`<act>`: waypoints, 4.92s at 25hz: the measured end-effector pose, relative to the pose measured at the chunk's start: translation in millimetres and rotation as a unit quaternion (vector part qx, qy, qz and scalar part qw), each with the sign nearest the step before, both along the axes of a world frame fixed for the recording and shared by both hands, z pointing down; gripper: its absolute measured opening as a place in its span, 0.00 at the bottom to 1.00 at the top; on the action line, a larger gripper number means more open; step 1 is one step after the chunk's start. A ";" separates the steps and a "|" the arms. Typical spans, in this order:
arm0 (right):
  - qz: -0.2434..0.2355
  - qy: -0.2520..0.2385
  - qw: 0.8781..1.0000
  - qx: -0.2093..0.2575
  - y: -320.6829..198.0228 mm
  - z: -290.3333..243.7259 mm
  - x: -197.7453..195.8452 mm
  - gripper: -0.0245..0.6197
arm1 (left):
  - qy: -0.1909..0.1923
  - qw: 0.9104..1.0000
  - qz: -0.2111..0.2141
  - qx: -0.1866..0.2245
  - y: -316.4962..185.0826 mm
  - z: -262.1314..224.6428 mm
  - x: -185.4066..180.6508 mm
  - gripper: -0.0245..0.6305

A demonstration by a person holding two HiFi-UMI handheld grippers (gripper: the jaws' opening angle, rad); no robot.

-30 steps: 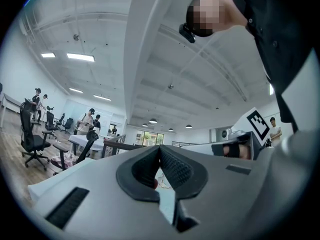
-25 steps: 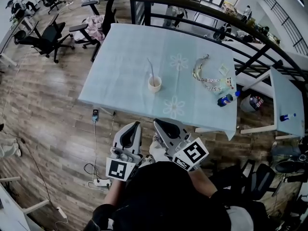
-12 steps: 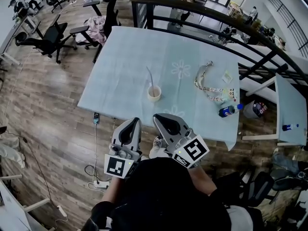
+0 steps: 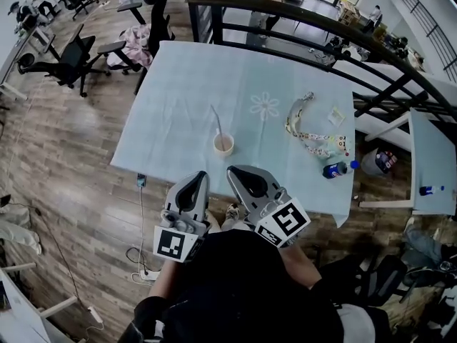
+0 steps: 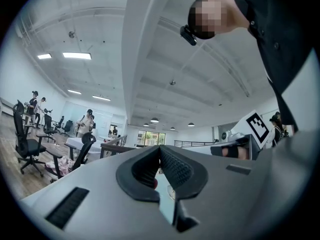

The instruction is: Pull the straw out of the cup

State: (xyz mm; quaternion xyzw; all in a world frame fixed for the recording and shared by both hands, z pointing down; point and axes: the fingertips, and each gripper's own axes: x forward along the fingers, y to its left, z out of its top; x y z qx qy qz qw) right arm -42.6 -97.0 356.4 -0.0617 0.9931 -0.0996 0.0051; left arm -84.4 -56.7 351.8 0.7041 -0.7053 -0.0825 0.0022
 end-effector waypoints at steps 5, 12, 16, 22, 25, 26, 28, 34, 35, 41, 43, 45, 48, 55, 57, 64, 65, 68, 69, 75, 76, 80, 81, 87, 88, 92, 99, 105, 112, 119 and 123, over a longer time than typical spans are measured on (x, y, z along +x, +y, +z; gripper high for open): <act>0.016 0.009 1.000 0.000 -17.2 3.0 -8.4 0.05 | 0.008 1.000 0.015 0.000 -19.0 2.4 -10.1 0.06; 0.070 0.024 0.997 0.002 -42.8 5.2 -20.4 0.05 | 0.013 0.998 0.060 0.003 -47.1 4.1 -29.1 0.06; 0.104 0.033 0.994 0.005 -57.9 2.8 -35.5 0.05 | 0.012 0.996 0.092 0.001 -68.1 2.4 -51.2 0.06; 0.160 0.050 0.986 0.002 -79.1 11.3 -57.6 0.05 | 0.021 0.991 0.131 0.013 -93.1 0.2 -83.0 0.06; 0.180 0.058 0.982 0.002 -84.8 16.6 -73.3 0.05 | 0.025 0.988 0.148 0.022 -101.4 0.5 -99.6 0.06; 0.184 0.061 0.981 0.001 -86.4 19.4 -78.9 0.05 | 0.026 0.988 0.153 0.025 -103.4 0.4 -104.5 0.06; 0.193 0.068 0.979 0.000 -89.0 25.7 -88.8 0.05 | 0.031 0.985 0.167 0.027 -107.2 -0.5 -112.1 0.06; 0.216 0.082 0.973 -0.017 -96.5 42.8 -108.9 0.05 | 0.041 0.979 0.197 0.018 -119.6 4.6 -129.7 0.06; 0.222 0.086 0.971 -0.019 -98.0 47.4 -111.1 0.05 | 0.041 0.978 0.203 0.014 -121.6 7.7 -131.8 0.06; 0.252 0.121 0.960 -0.036 -109.8 83.8 -120.3 0.05 | 0.040 0.970 0.240 0.003 -135.5 18.5 -139.6 0.06; 0.256 0.140 0.956 -0.044 -112.6 100.0 -123.5 0.05 | 0.044 0.968 0.246 0.003 -138.4 18.8 -142.4 0.06; 0.254 0.157 0.953 -0.056 -114.3 116.0 -127.0 0.05 | 0.047 0.967 0.249 0.003 -140.5 19.4 -145.8 0.06; 0.249 0.181 0.949 -0.071 -119.7 137.9 -131.6 0.05 | 0.051 0.967 0.249 0.000 -145.1 22.3 -151.7 0.06; 0.231 0.252 0.936 -0.082 -133.4 194.8 -140.0 0.06 | 0.049 0.968 0.246 -0.011 -157.1 30.6 -165.6 0.06; 0.232 0.261 0.933 -0.089 -136.8 208.0 -139.1 0.07 | 0.050 0.968 0.244 -0.015 -158.9 34.2 -167.6 0.06; 0.237 0.299 0.917 -0.112 -147.1 255.5 -135.3 0.22 | 0.056 0.969 0.239 -0.023 -159.3 41.6 -172.6 0.06; 0.239 0.305 0.914 -0.116 -148.8 261.7 -134.5 0.25 | 0.058 0.969 0.239 -0.023 -159.5 41.7 -173.2 0.06; 0.236 0.323 0.908 -0.122 -151.9 274.1 -135.6 0.30 | 0.062 0.969 0.240 -0.020 -161.0 40.1 -174.7 0.06; 0.235 0.327 0.907 -0.121 -152.4 276.9 -136.3 0.31 | 0.061 0.969 0.240 -0.021 -160.9 41.1 -174.9 0.06; 0.237 0.346 0.900 -0.119 -161.9 293.8 -137.0 0.31 | 0.060 0.968 0.241 -0.022 -162.8 40.3 -174.5 0.06; 0.235 0.349 0.899 -0.120 -162.8 296.4 -138.1 0.31 | 0.060 0.968 0.242 -0.023 -162.7 40.6 -174.4 0.06; 0.227 0.359 0.897 -0.118 -163.7 303.8 -142.0 0.31 | 0.057 0.967 0.245 -0.028 -161.8 42.2 -172.6 0.06; 0.226 0.362 0.897 -0.117 -163.7 305.5 -142.4 0.31 | 0.056 0.967 0.246 -0.027 -161.9 41.9 -172.1 0.06; 0.222 0.394 0.887 -0.090 -165.0 313.7 -141.9 0.22 | 0.056 0.965 0.253 -0.030 -163.6 44.8 -166.3 0.06; 0.226 0.397 0.886 -0.086 -165.9 313.0 -141.7 0.21 | 0.056 0.965 0.254 -0.030 -163.1 44.7 -165.8 0.06; 0.243 0.399 0.880 -0.079 -170.0 310.2 -140.9 0.10 | 0.059 0.965 0.253 -0.029 -161.3 45.4 -166.5 0.06; 0.254 0.386 0.884 -0.070 -172.4 296.8 -136.8 0.09 | 0.056 0.966 0.253 -0.026 -158.6 43.7 -164.9 0.06; 0.264 0.368 0.889 -0.061 -175.7 278.7 -135.9 0.09 | 0.055 0.964 0.258 -0.018 -158.4 38.8 -160.1 0.06; 0.283 0.326 0.901 -0.048 -171.8 240.0 -130.2 0.09 | 0.050 0.964 0.262 -0.013 -151.9 37.6 -152.3 0.06; 0.301 0.271 0.914 -0.025 -166.5 183.8 -128.2 0.09 | 0.055 0.965 0.258 -0.009 -141.6 33.8 -147.8 0.06; 0.312 0.232 0.921 -0.004 -163.1 141.7 -127.3 0.09 | 0.053 0.965 0.255 -0.008 -137.3 32.3 -146.6 0.06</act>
